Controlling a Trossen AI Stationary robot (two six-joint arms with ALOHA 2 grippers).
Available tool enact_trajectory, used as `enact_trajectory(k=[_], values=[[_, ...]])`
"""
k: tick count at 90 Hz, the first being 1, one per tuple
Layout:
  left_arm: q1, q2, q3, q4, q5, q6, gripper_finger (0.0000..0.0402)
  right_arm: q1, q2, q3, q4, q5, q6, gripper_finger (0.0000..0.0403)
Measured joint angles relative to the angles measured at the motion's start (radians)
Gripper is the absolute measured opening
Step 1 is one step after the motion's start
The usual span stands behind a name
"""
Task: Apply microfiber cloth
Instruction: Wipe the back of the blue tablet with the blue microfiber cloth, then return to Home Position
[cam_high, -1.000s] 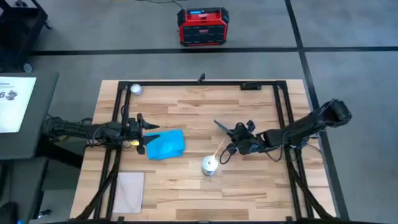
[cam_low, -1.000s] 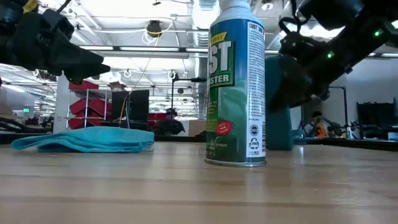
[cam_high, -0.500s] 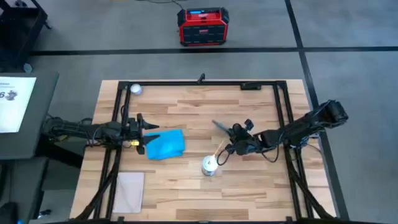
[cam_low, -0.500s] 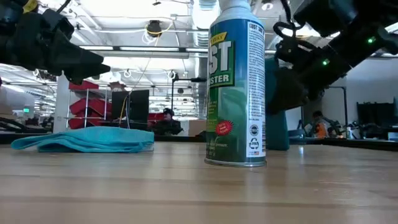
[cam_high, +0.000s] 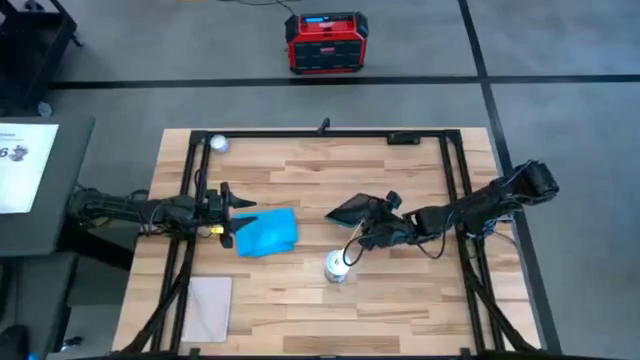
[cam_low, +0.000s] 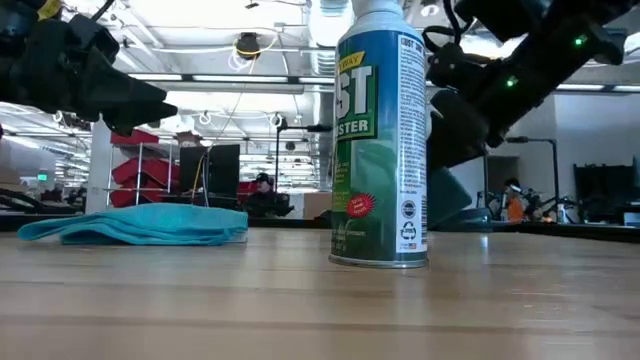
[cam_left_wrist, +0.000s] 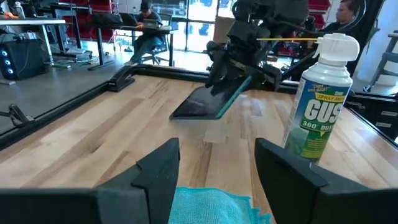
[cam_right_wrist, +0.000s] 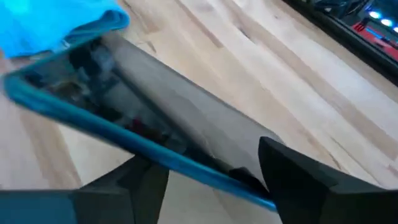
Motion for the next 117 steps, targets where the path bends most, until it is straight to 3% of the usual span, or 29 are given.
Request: enact_trajectory(k=[26, 50, 59, 73, 91, 102, 117], values=[[0.000, 0.000, 0.000, -0.002, 0.000, 0.000, 0.0187, 0.027, -0.001, 0.002, -0.021, -0.071, 0.021, 0.0224], [0.000, 0.000, 0.000, -0.003, 0.001, 0.000, 0.0187, 0.058, 0.002, 0.002, -0.074, -0.070, 0.109, 0.0205], [0.000, 0.000, 0.000, -0.003, 0.001, 0.025, 0.0187, 0.058, 0.003, 0.002, -0.075, -0.052, 0.097, 0.0164], [0.000, 0.000, 0.033, -0.052, 0.002, 0.072, 0.0176, 0.087, -0.054, 0.002, -0.103, 0.020, -0.003, 0.0024], [0.000, -0.045, 0.078, -0.105, -0.001, 0.147, 0.0138, 0.166, -0.271, -0.063, -0.182, 0.168, -0.056, 0.0002], [0.000, -0.097, 0.079, -0.167, -0.001, 0.148, 0.0116, 0.212, -0.460, -0.215, -0.032, 0.175, -0.094, 0.0000], [0.000, -0.177, 0.080, -0.221, 0.000, 0.153, 0.0097, 0.208, -0.640, -0.475, 0.484, 0.031, -0.314, 0.0000]])
